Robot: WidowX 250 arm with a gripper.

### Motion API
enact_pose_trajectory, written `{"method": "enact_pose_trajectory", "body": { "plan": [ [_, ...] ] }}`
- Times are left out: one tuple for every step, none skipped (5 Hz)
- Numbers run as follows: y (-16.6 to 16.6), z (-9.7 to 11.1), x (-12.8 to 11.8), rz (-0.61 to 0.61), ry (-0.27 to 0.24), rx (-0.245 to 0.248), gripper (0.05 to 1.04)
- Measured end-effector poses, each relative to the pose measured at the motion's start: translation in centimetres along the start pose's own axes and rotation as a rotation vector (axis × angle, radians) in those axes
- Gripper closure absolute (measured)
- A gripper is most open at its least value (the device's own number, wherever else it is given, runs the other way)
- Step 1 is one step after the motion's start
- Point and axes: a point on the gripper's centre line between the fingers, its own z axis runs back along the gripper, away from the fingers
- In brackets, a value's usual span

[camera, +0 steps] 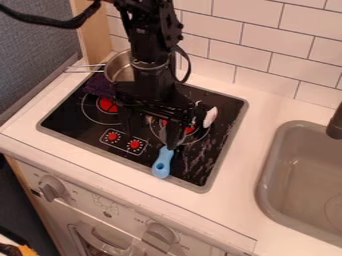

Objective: Move the sushi to the left side of the burner

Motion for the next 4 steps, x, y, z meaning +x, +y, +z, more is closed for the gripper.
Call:
{"method": "enact_pose_trajectory", "body": {
  "plan": [
    [0.0, -0.7, -0.2, 0.006, 0.029, 0.003, 0.083],
    [-0.7, -0.9, 2.2, -0.007, 0.029, 0.025, 0.083],
    [-1.6, -1.2, 5.2, -0.014, 0.023, 0.052, 0.083],
    [-2.5, -2.0, 7.3, -0.020, 0.026, 0.056, 0.083]
  ]
}}
